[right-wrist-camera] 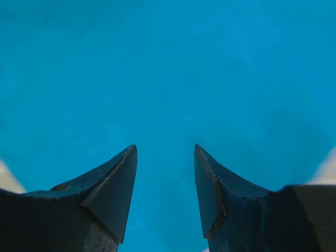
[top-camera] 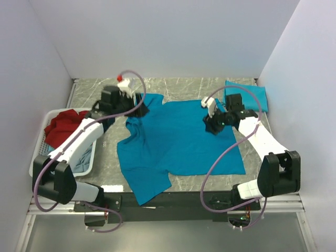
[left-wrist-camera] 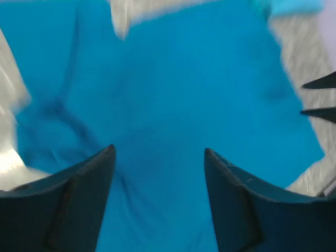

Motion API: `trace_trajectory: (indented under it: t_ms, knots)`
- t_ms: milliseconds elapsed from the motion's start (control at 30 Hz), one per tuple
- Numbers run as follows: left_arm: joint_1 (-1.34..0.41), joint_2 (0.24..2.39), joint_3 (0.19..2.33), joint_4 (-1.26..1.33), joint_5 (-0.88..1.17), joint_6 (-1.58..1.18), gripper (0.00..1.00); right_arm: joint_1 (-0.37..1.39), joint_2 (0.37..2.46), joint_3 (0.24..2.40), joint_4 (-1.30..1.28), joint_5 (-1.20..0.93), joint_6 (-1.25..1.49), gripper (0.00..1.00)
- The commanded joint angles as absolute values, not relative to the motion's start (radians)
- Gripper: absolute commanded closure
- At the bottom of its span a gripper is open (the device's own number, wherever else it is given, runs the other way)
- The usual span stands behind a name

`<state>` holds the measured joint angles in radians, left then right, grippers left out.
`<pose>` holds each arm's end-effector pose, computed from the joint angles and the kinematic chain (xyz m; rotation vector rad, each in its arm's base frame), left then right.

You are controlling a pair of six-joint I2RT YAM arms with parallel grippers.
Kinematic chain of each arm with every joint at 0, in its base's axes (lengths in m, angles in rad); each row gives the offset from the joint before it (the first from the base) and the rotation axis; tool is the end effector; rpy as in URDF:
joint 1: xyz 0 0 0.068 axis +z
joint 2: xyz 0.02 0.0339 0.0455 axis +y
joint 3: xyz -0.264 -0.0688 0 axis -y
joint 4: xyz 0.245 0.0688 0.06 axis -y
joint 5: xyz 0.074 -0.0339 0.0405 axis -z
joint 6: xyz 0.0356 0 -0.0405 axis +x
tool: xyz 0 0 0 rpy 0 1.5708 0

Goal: Fold and stack the t-shirts
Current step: Flatten the tshirt out

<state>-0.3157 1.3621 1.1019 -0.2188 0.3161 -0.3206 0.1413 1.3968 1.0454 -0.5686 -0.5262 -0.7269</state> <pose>0.2943 -0.1078 0.3170 0.1974 2.0921 -0.7141 0.2831 0.0583 0.2621 -1.1827 2.0432 0.3773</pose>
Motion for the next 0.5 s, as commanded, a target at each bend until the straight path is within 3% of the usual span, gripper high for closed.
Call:
trace_trajectory:
  t_ms: [0,233,467]
  knots:
    - [-0.331,1.326,0.952,-0.262,0.351,-0.409,0.3,0.112,1.356,0.996,-0.6,-0.592,-0.741,0.46]
    - [-0.488,1.197,0.784,-0.348,0.258,-0.55,0.32,0.075,1.353,0.951,-0.744,-0.609,-0.918,0.48]
    - [-0.508,1.259,0.722,-0.295,0.222,-0.62,0.33,0.103,1.256,0.756,-0.726,-0.655,-1.133,0.48]
